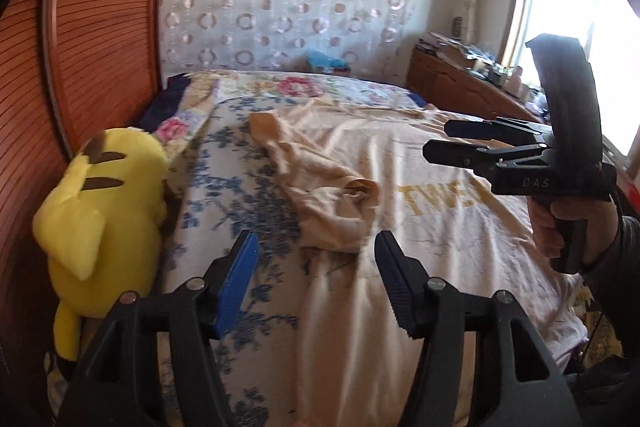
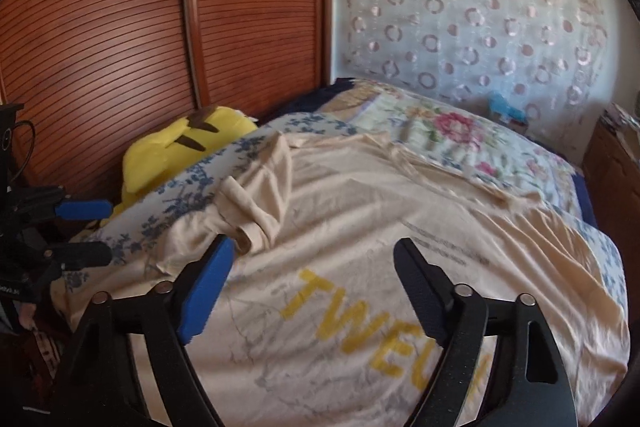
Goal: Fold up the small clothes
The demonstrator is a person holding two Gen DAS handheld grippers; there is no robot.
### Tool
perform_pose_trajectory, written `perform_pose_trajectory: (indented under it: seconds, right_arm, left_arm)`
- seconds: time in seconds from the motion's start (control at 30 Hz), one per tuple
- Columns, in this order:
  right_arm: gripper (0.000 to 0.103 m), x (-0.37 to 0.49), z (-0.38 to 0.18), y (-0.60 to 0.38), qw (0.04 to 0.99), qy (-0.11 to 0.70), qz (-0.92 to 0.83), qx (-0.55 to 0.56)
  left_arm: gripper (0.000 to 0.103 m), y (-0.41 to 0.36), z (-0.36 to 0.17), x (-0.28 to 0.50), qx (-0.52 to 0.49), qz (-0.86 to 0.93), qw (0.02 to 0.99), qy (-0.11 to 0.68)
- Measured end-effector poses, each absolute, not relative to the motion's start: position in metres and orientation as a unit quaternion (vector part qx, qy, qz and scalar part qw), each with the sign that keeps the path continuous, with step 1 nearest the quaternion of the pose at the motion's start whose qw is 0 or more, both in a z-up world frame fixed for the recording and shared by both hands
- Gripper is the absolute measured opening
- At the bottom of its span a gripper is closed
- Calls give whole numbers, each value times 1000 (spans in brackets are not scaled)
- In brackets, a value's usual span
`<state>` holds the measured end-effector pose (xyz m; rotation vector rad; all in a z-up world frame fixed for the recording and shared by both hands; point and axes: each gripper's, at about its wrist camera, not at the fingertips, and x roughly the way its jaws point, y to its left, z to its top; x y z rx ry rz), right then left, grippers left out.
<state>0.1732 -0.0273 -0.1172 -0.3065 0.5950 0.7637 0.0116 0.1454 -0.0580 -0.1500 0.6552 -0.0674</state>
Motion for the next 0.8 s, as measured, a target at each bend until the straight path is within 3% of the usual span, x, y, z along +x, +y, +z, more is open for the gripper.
perform_pose_trajectory:
  seconds: [0.1, 0.3, 0.4, 0.5, 0.57, 0.63, 0.8]
  right_arm:
    - [66, 183, -122, -2, 854, 300, 398, -151]
    - [59, 208, -142, 47, 825, 333, 423, -172]
    - [50, 218, -151, 66, 813, 349, 432, -175]
    - [35, 223, -158, 80, 799, 365, 439, -188]
    - [15, 225, -162, 86, 794, 369, 442, -197]
    - [5, 226, -164, 86, 794, 370, 437, -205]
    - [1, 236, -152, 63, 825, 349, 412, -165]
  left_arm:
    - [60, 158, -61, 6, -89, -16, 945, 316]
    - [60, 168, -67, 2, -92, 9, 944, 318]
    - [60, 169, -71, 2, -90, 9, 943, 320]
    - [60, 168, -74, 1, -89, 9, 943, 319]
    - [60, 168, -74, 0, -91, 7, 943, 319]
    - [60, 167, -74, 0, -93, 5, 943, 319]
    - [60, 164, -76, 1, -94, 1, 942, 321]
